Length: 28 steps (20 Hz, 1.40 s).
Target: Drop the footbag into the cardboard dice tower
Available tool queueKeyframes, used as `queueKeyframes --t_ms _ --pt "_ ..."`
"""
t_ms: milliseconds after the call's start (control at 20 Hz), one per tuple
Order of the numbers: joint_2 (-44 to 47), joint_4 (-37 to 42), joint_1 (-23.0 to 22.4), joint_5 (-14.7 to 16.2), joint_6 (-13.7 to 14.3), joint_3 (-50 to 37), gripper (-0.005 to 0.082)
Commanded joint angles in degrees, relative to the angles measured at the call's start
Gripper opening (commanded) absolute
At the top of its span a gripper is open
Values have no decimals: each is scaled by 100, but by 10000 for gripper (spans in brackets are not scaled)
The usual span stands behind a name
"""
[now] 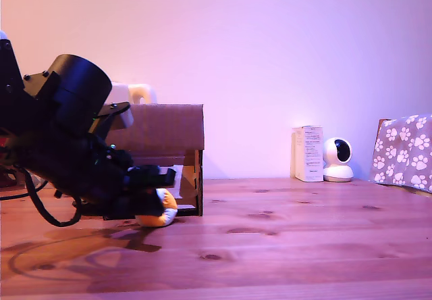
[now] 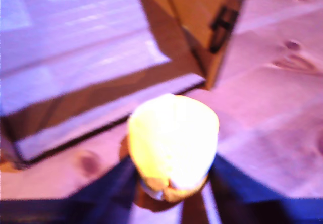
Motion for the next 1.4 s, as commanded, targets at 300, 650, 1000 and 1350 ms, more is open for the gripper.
queueKeyframes --t_ms 300,650,1000,1350 --pt "-564 -1172 -131 719 20 17 125" --pt "-2208 -2667 -188 807 15 17 126" --pt "-3840 -2621 -188 730 267 17 125" --pt "-3945 -1110 37 293 922 85 126"
